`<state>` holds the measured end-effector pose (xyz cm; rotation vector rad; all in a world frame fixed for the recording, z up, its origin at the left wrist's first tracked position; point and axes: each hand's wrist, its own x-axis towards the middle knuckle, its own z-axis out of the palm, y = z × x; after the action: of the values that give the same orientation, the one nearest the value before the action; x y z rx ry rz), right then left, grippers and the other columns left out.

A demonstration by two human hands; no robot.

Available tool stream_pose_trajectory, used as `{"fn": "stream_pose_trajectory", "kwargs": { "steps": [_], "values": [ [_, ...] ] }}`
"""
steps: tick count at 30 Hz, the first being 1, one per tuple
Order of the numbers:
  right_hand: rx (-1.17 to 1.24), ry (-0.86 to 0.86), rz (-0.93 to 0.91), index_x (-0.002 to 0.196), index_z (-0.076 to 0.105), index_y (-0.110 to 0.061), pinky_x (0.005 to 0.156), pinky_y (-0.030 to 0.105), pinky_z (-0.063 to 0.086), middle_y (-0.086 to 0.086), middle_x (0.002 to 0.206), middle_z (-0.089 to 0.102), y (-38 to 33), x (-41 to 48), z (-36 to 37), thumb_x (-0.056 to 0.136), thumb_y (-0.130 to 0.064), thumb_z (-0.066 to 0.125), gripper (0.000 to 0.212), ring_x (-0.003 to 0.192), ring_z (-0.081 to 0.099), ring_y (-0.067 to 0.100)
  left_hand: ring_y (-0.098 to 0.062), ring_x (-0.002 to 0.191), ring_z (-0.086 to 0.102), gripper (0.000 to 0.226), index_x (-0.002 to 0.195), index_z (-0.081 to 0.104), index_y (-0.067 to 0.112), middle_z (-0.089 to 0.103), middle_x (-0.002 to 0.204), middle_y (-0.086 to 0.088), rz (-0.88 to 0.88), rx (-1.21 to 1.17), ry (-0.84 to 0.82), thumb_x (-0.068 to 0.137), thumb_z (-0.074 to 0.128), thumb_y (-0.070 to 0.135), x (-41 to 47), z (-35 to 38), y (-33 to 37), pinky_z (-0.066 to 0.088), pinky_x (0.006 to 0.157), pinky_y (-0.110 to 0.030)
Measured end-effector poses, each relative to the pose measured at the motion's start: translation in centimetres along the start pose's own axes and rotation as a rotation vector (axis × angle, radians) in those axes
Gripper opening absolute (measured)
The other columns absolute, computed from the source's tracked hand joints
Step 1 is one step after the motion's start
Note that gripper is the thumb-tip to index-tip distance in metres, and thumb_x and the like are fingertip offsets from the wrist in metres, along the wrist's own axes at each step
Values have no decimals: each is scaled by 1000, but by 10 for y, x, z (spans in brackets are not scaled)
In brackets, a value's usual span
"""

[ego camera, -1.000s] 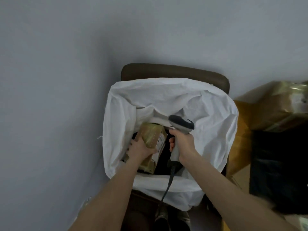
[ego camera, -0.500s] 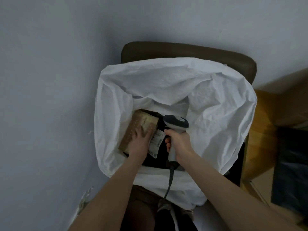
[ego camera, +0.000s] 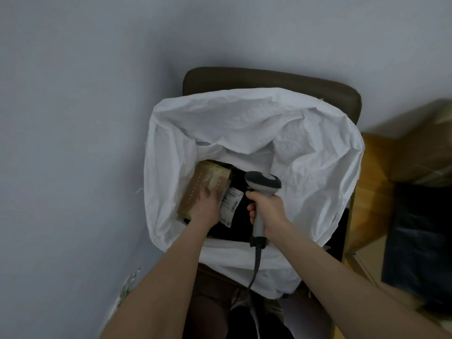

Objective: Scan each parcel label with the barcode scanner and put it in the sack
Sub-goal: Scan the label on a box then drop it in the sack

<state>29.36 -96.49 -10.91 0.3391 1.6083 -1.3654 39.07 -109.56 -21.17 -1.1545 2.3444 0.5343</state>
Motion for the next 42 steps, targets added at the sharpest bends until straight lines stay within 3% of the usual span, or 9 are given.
{"fn": "stream_pose_trajectory", "kwargs": {
  "steps": [2, 6, 11, 15, 23, 27, 31, 36, 42],
  "values": [
    [8, -6, -8, 72, 58, -6, 45, 25, 38, 5, 50, 52, -4, -15, -6, 88, -9, 66, 18, 44, 44, 14, -33, 129, 38, 61, 146, 28, 14, 15, 152, -18, -15, 1, 68, 92, 56, 21, -14, -11, 12, 42, 102, -41],
    [47, -5, -23, 75, 59, -6, 46, 25, 40, 4, 53, 52, -12, -50, -20, 87, -10, 66, 14, 45, 45, 14, -33, 130, 38, 56, 147, 27, 13, 26, 148, -18, 64, -6, 182, 95, 48, 17, -51, -41, 40, 39, 101, -40],
    [121, 10, -57, 77, 60, -6, 45, 24, 39, 5, 55, 52, -13, -104, -41, 87, -11, 66, 12, 46, 45, 14, -30, 126, 40, 53, 141, 35, 10, 34, 143, -16, 179, 47, 233, 91, 53, 17, -101, -71, 71, 40, 101, -38],
    [176, 54, -118, 78, 60, -7, 47, 25, 41, 6, 57, 52, -11, -147, -60, 88, -13, 65, 12, 47, 46, 14, -30, 125, 42, 59, 140, 34, 12, 28, 145, -14, 266, 59, 278, 88, 60, 14, -141, -91, 101, 45, 93, -38],
    [288, 148, -199, 94, 63, -6, 46, 25, 42, 4, 54, 53, 16, -237, -124, 87, -15, 66, 12, 45, 47, 13, -29, 129, 38, 58, 141, 32, 14, 26, 148, -13, 456, 135, 318, 90, 59, 16, -225, -95, 157, 43, 96, -39],
    [340, 192, -265, 74, 56, -7, 43, 24, 37, 5, 52, 49, 10, -275, -179, 88, -11, 64, 16, 42, 42, 15, -32, 131, 36, 58, 143, 30, 12, 24, 149, -14, 574, 149, 335, 92, 57, 17, -267, -100, 210, 40, 97, -39],
    [364, 223, -317, 75, 55, -7, 43, 24, 37, 6, 56, 49, 2, -305, -238, 89, -14, 65, 18, 44, 43, 15, -31, 127, 40, 53, 137, 38, 13, 32, 143, -13, 670, 122, 351, 89, 60, 20, -299, -97, 275, 43, 97, -41],
    [428, 239, -360, 77, 55, -8, 43, 21, 38, 5, 53, 51, -6, -324, -326, 88, -15, 66, 16, 40, 44, 12, -33, 127, 41, 60, 140, 34, 13, 32, 142, -15, 747, 137, 368, 88, 62, 24, -340, -77, 362, 43, 99, -42],
    [440, 241, -412, 71, 53, -7, 39, 18, 34, 5, 47, 48, -17, -344, -443, 88, -8, 60, 19, 33, 41, 12, -28, 128, 42, 62, 145, 33, 16, 34, 145, -11, 738, 39, 346, 90, 59, 25, -383, -40, 456, 45, 98, -43]
  ]
}}
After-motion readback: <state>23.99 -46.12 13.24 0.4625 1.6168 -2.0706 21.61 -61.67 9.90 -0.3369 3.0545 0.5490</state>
